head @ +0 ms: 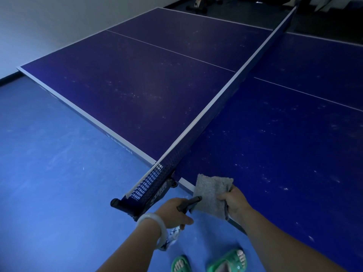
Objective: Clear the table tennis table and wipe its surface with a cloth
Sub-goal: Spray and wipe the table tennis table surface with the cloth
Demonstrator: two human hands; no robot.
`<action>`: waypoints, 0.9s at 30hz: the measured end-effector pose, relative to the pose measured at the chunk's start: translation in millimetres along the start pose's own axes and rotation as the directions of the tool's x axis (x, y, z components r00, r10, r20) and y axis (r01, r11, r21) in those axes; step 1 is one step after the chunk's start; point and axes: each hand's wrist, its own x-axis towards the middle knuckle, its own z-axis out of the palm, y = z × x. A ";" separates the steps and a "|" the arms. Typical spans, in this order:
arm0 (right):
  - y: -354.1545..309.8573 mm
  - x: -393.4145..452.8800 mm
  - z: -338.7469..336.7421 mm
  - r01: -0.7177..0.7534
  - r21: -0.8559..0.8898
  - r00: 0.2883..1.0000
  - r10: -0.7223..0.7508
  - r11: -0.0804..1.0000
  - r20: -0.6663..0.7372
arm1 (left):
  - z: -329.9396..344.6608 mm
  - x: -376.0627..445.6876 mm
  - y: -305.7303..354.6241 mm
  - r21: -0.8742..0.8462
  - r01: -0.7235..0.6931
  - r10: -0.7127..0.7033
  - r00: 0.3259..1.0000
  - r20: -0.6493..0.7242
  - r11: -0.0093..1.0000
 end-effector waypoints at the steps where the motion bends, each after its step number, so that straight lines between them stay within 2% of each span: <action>1: 0.2 -0.1 -0.1 -0.003 0.005 1.000 0.003 1.000 -0.003 | -1.1 0.8 -0.9 -0.013 0.013 -0.014 1.000 -0.025 1.000; 5: -0.3 0.0 -0.1 -0.004 0.022 1.000 0.004 1.000 -0.001 | -6.8 4.4 -1.5 -0.077 0.036 -0.043 0.995 -0.088 0.996; 14: -2.9 -3.7 0.4 0.005 0.065 1.000 -0.006 0.998 0.008 | -3.8 9.3 12.6 -0.112 0.006 -0.016 0.996 -0.082 0.994; 22: -24.2 -8.3 1.9 -0.021 0.033 1.000 0.021 0.999 0.001 | -4.3 -0.9 0.7 -0.328 -0.036 -0.070 0.950 -0.305 0.944; 24: -43.8 -7.8 1.3 0.052 -0.015 0.996 -0.053 0.999 -0.069 | -8.1 -1.3 -4.2 -0.350 -0.032 -0.101 0.929 -0.357 0.936; 27: -76.8 -11.8 8.4 0.341 -0.178 0.924 -0.364 0.923 -0.119 | -11.5 -2.0 -9.0 -0.398 -0.045 -0.140 0.894 -0.425 0.916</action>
